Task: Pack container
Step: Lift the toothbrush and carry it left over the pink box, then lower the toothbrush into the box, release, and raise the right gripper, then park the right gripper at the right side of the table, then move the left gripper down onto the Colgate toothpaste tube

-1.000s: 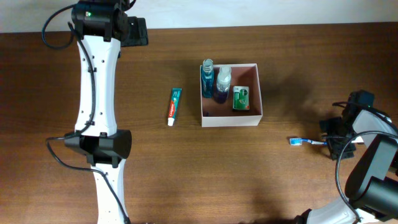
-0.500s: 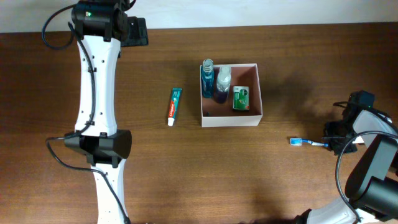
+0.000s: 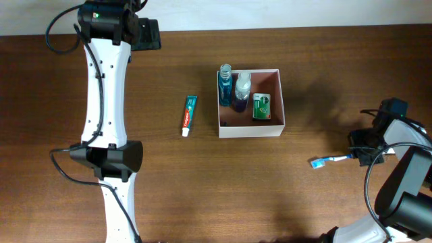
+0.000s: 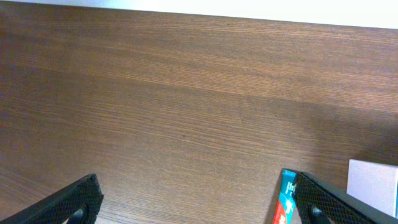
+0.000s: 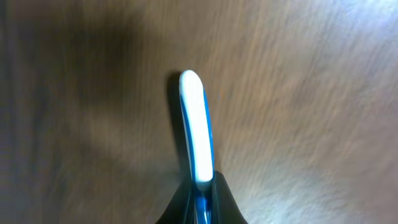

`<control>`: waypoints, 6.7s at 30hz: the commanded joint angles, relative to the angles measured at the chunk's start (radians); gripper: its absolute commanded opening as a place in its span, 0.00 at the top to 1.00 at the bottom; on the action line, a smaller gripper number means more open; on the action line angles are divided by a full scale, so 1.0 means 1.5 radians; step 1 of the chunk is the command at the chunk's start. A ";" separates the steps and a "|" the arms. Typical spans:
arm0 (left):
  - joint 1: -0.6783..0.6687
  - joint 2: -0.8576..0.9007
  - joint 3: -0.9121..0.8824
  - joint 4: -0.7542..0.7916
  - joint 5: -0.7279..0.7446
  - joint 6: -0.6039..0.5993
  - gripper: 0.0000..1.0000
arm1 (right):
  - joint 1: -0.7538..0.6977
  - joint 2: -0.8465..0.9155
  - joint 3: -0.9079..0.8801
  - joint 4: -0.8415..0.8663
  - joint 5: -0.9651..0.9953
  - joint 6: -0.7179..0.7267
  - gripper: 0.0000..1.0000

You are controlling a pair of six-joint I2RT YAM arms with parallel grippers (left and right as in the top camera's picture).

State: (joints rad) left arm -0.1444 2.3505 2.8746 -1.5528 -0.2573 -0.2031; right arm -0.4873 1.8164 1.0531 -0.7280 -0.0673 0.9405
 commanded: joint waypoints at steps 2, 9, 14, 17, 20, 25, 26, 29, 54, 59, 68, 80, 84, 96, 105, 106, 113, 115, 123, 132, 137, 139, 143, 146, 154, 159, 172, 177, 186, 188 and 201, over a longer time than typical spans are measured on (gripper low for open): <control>0.002 -0.007 0.008 -0.001 0.005 -0.006 0.01 | 0.002 0.013 0.048 -0.012 -0.138 -0.092 0.96; 0.002 -0.007 0.008 -0.001 0.005 -0.006 0.01 | 0.003 -0.014 0.217 -0.133 -0.240 -0.202 0.96; 0.002 -0.007 0.008 -0.001 0.005 -0.006 0.01 | 0.016 -0.027 0.372 -0.239 -0.241 -0.277 0.96; 0.002 -0.007 0.008 -0.001 0.005 -0.006 0.01 | 0.046 -0.027 0.455 -0.281 -0.247 -0.321 0.96; 0.002 -0.007 0.008 -0.001 0.005 -0.006 0.01 | 0.100 -0.027 0.505 -0.290 -0.244 -0.362 0.96; 0.002 -0.007 0.008 -0.001 0.005 -0.006 0.01 | 0.221 -0.026 0.516 -0.244 -0.194 -0.365 0.96; 0.002 -0.007 0.008 -0.001 0.005 -0.006 0.01 | 0.245 -0.025 0.516 -0.235 -0.177 -0.365 0.96; 0.002 -0.007 0.008 -0.001 0.005 -0.006 0.01 | 0.313 -0.022 0.516 -0.209 -0.131 -0.365 0.96; 0.002 -0.007 0.008 -0.001 0.005 -0.006 0.01 | 0.468 0.120 0.513 -0.170 0.020 -0.198 0.96; 0.002 -0.007 0.008 -0.001 0.005 -0.006 0.01 | 0.468 0.120 0.513 -0.172 0.023 -0.149 0.96; 0.002 -0.007 0.008 -0.001 0.005 -0.006 0.00 | 0.469 0.122 0.513 -0.198 0.018 -0.109 0.96; 0.002 -0.007 0.008 -0.001 0.005 -0.006 0.01 | 0.469 0.124 0.513 -0.215 -0.022 -0.085 0.90; 0.002 -0.007 0.008 -0.001 0.005 -0.006 0.01 | 0.469 0.124 0.513 -0.216 -0.024 -0.077 0.89; 0.002 -0.007 0.008 -0.001 0.005 -0.006 0.01 | 0.446 0.117 0.517 -0.233 -0.025 -0.077 0.59; 0.002 -0.007 0.008 -0.001 0.005 -0.006 0.01 | 0.306 0.071 0.521 -0.329 -0.024 -0.128 0.30; 0.002 -0.007 0.008 -0.001 0.005 -0.006 0.01 | 0.290 0.070 0.521 -0.338 -0.024 -0.148 0.19; 0.002 -0.007 0.008 -0.001 0.005 -0.006 0.01 | 0.201 0.070 0.521 -0.390 -0.022 -0.430 0.01; 0.002 -0.007 0.008 -0.001 0.005 -0.006 0.01 | 0.186 0.070 0.520 -0.409 -0.017 -0.535 0.01; 0.002 -0.007 0.008 -0.001 0.005 -0.006 0.01 | 0.145 0.070 0.516 -0.435 0.084 -0.620 0.01; 0.002 -0.007 0.008 -0.001 0.005 -0.006 0.01 | 0.094 0.070 0.516 -0.432 0.128 -0.620 0.01; 0.002 -0.007 0.008 -0.001 0.005 -0.006 0.01 | 0.087 0.070 0.516 -0.432 0.128 -0.620 0.01; 0.002 -0.007 0.008 -0.001 0.005 -0.006 0.01 | 0.089 0.070 0.516 -0.432 0.128 -0.620 0.02; 0.002 -0.007 0.008 -0.001 0.005 -0.006 0.01 | 0.089 0.070 0.516 -0.432 0.128 -0.620 0.01; 0.002 -0.007 0.008 -0.001 0.005 -0.006 0.01 | 0.089 0.070 0.516 -0.432 0.128 -0.620 0.01; 0.002 -0.007 0.008 -0.001 0.005 -0.006 0.01 | 0.089 0.070 0.516 -0.432 0.128 -0.620 0.01; 0.002 -0.007 0.008 -0.001 0.005 -0.006 0.01 | 0.089 0.070 0.516 -0.432 0.128 -0.620 0.01; 0.002 -0.007 0.008 0.017 0.090 -0.009 0.01 | 0.089 0.070 0.516 -0.432 0.128 -0.620 0.01; 0.002 -0.007 0.008 -0.044 0.183 -0.009 0.01 | 0.089 0.070 0.516 -0.432 0.128 -0.620 0.01; -0.025 -0.005 -0.055 -0.090 0.203 -0.004 0.01 | 0.089 0.070 0.516 -0.432 0.128 -0.620 0.01; -0.035 -0.005 -0.087 -0.088 0.194 -0.003 0.01 | 0.089 0.070 0.516 -0.432 0.128 -0.620 0.01; -0.046 -0.005 -0.307 -0.043 0.172 -0.011 0.01 | 0.089 0.070 0.516 -0.432 0.128 -0.620 0.01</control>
State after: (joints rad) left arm -0.2192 2.3505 2.4683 -1.6264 -0.0113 -0.2066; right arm -0.3546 1.9530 1.8160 -1.3769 0.1085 0.0174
